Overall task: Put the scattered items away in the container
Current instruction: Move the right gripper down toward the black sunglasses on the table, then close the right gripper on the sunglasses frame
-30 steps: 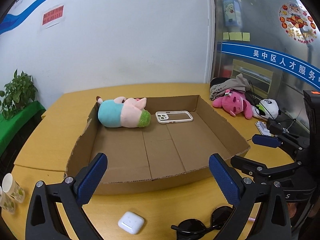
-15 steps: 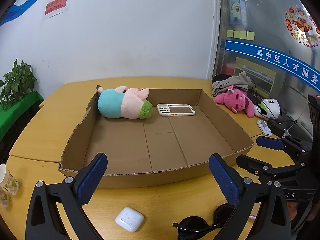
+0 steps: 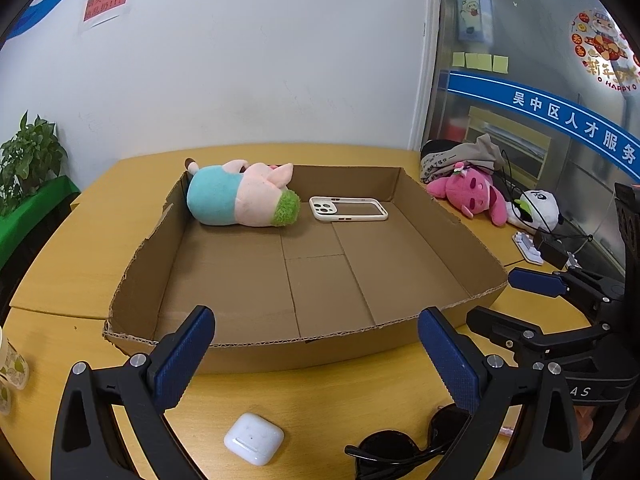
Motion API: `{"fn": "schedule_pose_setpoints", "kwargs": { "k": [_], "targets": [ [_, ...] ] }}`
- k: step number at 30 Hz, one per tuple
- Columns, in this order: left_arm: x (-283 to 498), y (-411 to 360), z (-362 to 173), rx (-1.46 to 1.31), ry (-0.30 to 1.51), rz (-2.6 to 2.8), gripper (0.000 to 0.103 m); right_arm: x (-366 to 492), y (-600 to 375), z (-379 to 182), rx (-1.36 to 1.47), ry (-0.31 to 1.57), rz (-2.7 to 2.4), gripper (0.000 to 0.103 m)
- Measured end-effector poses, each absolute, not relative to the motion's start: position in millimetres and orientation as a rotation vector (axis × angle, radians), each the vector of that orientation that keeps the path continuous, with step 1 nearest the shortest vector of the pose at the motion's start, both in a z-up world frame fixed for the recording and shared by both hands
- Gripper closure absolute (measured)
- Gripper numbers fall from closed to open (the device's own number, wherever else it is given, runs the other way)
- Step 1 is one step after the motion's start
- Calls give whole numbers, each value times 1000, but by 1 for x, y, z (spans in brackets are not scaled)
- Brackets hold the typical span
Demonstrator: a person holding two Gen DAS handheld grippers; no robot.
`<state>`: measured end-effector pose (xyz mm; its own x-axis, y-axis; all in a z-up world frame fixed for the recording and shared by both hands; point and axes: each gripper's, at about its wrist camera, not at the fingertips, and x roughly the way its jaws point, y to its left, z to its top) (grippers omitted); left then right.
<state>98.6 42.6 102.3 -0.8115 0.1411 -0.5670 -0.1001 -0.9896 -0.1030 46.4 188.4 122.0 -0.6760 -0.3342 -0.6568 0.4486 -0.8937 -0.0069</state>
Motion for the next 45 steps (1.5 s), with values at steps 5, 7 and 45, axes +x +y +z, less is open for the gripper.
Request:
{"fn": "schedule_pose_setpoints", "kwargs": {
  "k": [5,7,45],
  "targets": [
    [93,45,100,-914,-96,2864,0,46,191,123,948,235,-2530,26],
    [90,47,98,-922,-95,2857,0,46,193,123,951,230,-2534,26],
    [112,40,63,-1049,-134,2786,0,52,212,84,1051,243,-2394,26]
  ]
}}
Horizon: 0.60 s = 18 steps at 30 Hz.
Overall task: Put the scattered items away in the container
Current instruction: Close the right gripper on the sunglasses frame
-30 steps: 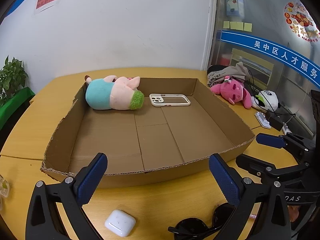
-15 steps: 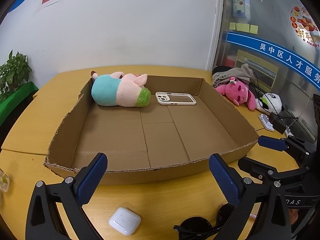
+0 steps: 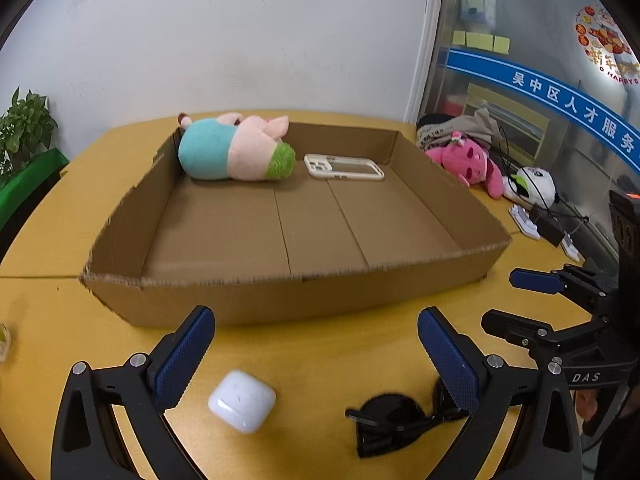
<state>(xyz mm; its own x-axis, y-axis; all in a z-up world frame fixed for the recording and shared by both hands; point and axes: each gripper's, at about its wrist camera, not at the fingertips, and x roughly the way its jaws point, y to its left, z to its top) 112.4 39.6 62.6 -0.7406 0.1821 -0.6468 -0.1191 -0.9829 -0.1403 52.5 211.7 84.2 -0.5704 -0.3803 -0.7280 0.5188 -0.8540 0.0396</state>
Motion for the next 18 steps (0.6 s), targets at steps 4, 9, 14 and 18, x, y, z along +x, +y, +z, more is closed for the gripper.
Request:
{"fn": "schedule_pose_setpoints", "kwargs": {
  "k": [4,9,14,18],
  "targets": [
    [127,42,47,-1101,-116,2714,0,64,220,64,1085,269,-2278,26],
    [136,44,33,-1174,-119,2651,0,83,215,48,1087,370,-2138,26],
    [140,41,24,-1240,-164,2625,0,89,203,35,1125,350,-2087,25],
    [140,34,18,-1275,-203,2631,0,97,193,31,1125,319,-2029,25]
  ]
}}
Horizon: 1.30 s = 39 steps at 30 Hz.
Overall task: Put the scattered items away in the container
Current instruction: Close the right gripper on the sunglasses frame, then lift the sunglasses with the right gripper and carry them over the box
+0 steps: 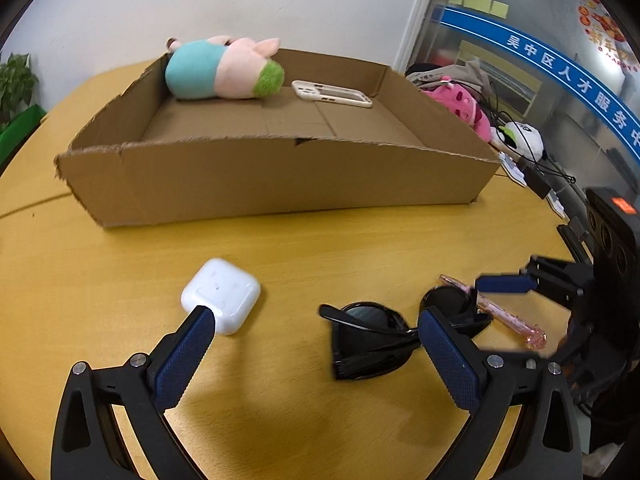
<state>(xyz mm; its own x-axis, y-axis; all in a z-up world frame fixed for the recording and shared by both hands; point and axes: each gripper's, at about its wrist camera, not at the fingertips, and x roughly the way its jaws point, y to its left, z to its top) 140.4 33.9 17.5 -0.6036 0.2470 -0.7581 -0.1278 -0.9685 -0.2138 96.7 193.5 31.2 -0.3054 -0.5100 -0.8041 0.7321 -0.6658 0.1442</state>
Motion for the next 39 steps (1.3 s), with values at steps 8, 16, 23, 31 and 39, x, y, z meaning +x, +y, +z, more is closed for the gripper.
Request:
{"fn": "schedule_pose_setpoints", "kwargs": {
  "k": [8,16,23,31,39],
  "targets": [
    [136,12,4,-1371,-373,2599,1,120,180,31,1108,285,-1903,25],
    [125,23,-5,-1397,-532,2478,4,111,180,31,1123,304,-1967,25],
    [119,44,-3,-1399,-479,2447,11,126,160,21,1118,375,-1957,30],
    [113,45,-4,-1407,-499,2424,45,126,162,22,1112,307,-1977,55],
    [111,39,-6,-1406,-590,2366,57,125,165,20,1105,263,-1986,55]
  ]
}}
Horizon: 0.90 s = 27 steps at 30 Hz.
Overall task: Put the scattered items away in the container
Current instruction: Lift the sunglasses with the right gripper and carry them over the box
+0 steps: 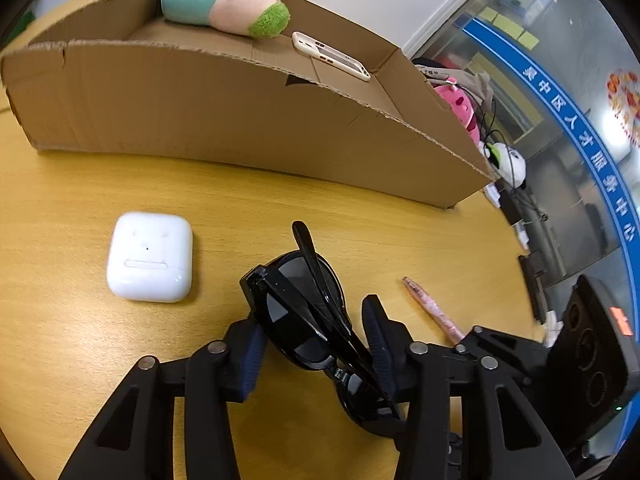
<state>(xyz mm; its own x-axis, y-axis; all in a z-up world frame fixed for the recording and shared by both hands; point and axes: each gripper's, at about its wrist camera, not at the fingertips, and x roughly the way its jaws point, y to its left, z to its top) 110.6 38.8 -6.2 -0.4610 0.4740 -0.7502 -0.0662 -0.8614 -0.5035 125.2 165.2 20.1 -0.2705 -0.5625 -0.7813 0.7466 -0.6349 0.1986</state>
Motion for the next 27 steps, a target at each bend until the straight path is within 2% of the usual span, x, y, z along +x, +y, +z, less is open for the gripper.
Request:
{"fn": "schedule_pose_setpoints", "kwargs": {
  "k": [8,12,15,17,27],
  "targets": [
    [110,41,1,-1348,-595,2327,66,127,165,20,1070,244,-1973,50],
    [110,46,5,-1320,-580,2314,68,121,167,20,1086,213,-1982,43],
    [110,47,8,-1303,-567,2311,69,118,165,19,1098,215,-1974,43],
    [109,49,11,-1300,-550,2319,69,119,165,20,1098,235,-1966,51],
    [99,38,50,-1204,-507,2365,72,113,152,43,1068,242,-2009,51]
  ]
}}
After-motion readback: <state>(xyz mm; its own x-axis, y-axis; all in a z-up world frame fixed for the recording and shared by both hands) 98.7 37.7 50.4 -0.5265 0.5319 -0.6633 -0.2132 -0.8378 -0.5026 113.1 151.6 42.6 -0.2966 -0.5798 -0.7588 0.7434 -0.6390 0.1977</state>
